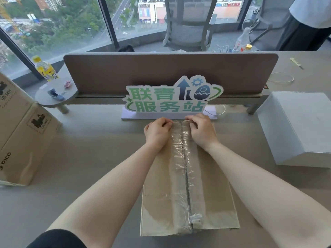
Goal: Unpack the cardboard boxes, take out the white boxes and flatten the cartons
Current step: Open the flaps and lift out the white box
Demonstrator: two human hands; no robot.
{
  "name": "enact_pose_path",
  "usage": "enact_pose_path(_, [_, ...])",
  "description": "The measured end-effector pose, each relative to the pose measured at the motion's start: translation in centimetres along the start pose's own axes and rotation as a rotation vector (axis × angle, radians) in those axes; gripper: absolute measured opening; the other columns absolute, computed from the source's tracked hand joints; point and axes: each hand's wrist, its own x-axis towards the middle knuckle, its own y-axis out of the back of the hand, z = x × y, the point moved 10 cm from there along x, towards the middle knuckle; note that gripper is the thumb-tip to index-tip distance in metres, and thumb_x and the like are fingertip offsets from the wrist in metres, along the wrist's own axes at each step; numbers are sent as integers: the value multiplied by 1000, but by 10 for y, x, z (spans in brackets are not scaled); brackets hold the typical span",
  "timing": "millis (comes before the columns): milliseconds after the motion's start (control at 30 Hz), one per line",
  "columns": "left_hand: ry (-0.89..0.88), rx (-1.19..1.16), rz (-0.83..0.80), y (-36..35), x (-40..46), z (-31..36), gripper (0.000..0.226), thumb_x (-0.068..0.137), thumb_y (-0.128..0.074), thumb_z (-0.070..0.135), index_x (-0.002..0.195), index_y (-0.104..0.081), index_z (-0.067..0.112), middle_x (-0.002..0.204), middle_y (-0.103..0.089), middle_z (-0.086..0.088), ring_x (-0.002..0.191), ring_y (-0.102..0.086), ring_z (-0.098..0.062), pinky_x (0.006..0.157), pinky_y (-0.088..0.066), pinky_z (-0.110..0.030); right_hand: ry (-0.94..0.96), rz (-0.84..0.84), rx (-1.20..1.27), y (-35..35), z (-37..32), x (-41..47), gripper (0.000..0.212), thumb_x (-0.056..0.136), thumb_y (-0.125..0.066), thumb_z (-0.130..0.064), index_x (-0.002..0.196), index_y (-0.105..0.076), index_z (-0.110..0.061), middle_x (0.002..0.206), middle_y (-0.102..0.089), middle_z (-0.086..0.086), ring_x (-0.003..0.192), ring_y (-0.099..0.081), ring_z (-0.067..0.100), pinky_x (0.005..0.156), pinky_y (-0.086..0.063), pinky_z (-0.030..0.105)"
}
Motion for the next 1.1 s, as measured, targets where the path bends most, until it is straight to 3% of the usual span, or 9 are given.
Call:
enact_pose_path(67, [38, -56, -25, -1, 0, -2, 15, 99, -53, 29, 91, -65, 32, 101, -70, 10, 102, -52, -10, 108, -24, -30, -45, -74, 31, -5, 0, 4, 25, 93, -52, -9, 104, -74, -13, 106, -64, 6, 107, -51, 22, 92, -34, 24])
enact_pose_path(167, [89, -177, -95, -6, 2, -9, 16, 91, -57, 38, 78, -65, 38, 87, -69, 15, 105, -59, -20, 107, -38, -43, -54, -117, 158, -1, -8, 7, 28, 91, -50, -30, 64, -59, -27, 82, -60, -1, 86, -52, 19, 79, -40, 38])
enact_pose_path(300, [87, -305, -154, -6, 1, -6, 13, 89, -58, 34, 78, -66, 33, 80, -67, 10, 82, -59, -17, 90, -51, -42, -98, -156, 274, 2, -10, 8, 43, 90, -43, -44, 55, -55, -21, 65, -61, -4, 73, -56, 17, 74, -44, 43])
enact_pose_path(500, [85, -418, -212, 16, 0, 4, 23, 102, -50, 19, 82, -61, 22, 75, -58, 6, 69, -47, -8, 63, -36, -21, -183, -176, 562, 20, -4, 8, 41, 101, -43, -13, 61, -45, -18, 58, -47, -13, 62, -43, 6, 65, -34, 27])
enact_pose_path(700, [50, -505, -280, 45, -1, 9, 46, 101, -35, 53, 78, -55, 19, 80, -54, 5, 84, -50, -11, 92, -36, -29, -190, -210, 580, 40, -6, 9, 37, 99, -35, -18, 63, -41, -16, 62, -44, -6, 60, -41, 4, 65, -32, 26])
enact_pose_path(800, [35, -477, -279, 74, -4, 3, 58, 83, -37, 71, 77, -56, 16, 84, -58, -1, 88, -54, -16, 93, -35, -29, -208, -202, 561, 67, -4, 6, 46, 105, -29, -29, 66, -44, -10, 68, -44, 2, 66, -42, 8, 71, -32, 27])
enact_pose_path(900, [26, -382, -384, 88, -10, -6, 51, 84, -52, 62, 101, -61, 15, 111, -65, -6, 107, -56, -13, 87, -34, -25, -220, -295, 483, 90, -4, -1, 49, 98, -41, -48, 84, -56, -4, 85, -54, 1, 78, -49, 3, 75, -35, 16])
enact_pose_path(1000, [4, -229, -354, 107, -13, -17, 40, 93, -65, 27, 130, -55, 16, 124, -60, -2, 103, -58, -11, 80, -43, -21, -216, -299, 274, 114, 13, -6, 27, 93, -64, -26, 116, -61, -12, 106, -59, -3, 92, -52, 5, 76, -39, 17])
enact_pose_path(1100, [-59, 221, -223, 132, -11, -41, 66, 86, -62, 8, 146, -42, 25, 150, -41, -2, 131, -45, -20, 98, -44, -29, -222, -180, 31, 142, 46, -7, 55, 86, -68, -10, 137, -51, -23, 130, -54, -5, 116, -49, 15, 92, -39, 28])
